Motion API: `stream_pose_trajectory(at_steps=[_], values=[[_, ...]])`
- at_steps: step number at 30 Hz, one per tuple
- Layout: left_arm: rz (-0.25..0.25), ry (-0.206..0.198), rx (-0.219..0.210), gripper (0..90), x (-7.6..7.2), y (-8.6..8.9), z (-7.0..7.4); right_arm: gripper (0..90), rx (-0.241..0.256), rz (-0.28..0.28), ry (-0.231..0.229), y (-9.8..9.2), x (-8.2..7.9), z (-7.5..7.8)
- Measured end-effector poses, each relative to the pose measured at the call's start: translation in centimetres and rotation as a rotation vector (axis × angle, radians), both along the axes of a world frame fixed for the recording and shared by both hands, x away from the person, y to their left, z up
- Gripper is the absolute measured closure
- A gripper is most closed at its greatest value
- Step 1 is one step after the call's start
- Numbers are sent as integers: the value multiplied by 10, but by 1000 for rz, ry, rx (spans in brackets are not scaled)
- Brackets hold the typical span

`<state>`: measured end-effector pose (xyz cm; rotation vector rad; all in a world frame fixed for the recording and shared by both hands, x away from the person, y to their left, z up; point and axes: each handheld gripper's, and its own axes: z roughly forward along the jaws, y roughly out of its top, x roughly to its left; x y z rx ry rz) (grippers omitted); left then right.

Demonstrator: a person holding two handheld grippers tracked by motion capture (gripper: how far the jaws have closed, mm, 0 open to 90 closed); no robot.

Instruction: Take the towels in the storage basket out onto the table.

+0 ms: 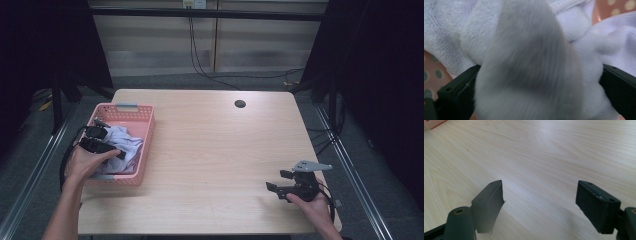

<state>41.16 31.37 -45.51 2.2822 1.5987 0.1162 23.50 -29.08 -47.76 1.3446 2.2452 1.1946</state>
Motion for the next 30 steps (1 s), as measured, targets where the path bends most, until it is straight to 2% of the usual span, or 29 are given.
stream_pose_trajectory(at_steps=[1, 4, 6, 9, 10, 11, 13, 15, 16, 19, 22, 28, 30], values=[[-5, 23, 14, 0, 2, -1, -1, 219, 1, 5, 7, 0, 0, 0], [-29, 49, 57, 0, 6, -8, -4, 219, -4, 14, 2, 1, -1, 0], [-16, 81, 75, 0, 10, -11, -7, 219, -5, 18, 8, 2, 0, 0], [-5, 96, 101, 6, 12, -16, -9, 219, -2, 22, 5, 2, 1, 1], [-14, 97, 119, 25, 12, -18, -8, 219, -2, 21, 5, 2, 0, 1], [8, 94, 131, 49, 10, -21, -7, 219, 1, 21, 9, 2, 0, 1], [-5, 95, 149, 112, 9, -26, -5, 219, 1, 20, 10, 1, 0, 1], [-13, 106, 143, 154, 10, -25, -4, 219, 3, 17, 13, 1, 0, 1], [-9, 103, 129, 163, 9, -24, -4, 219, 0, 17, 13, 0, 1, 1], [-12, 76, 123, 209, 5, -21, -2, 219, -5, 14, 12, 0, -1, 1], [0, 66, 78, 269, 2, -13, 0, 222, -4, 10, 15, 0, -1, 1], [-23, 60, 48, 403, 1, -6, 6, 222, -8, 4, 12, 0, 1, 1], [-13, 55, 27, 429, 0, -2, 8, 221, -7, 3, 13, 1, 1, 1]])
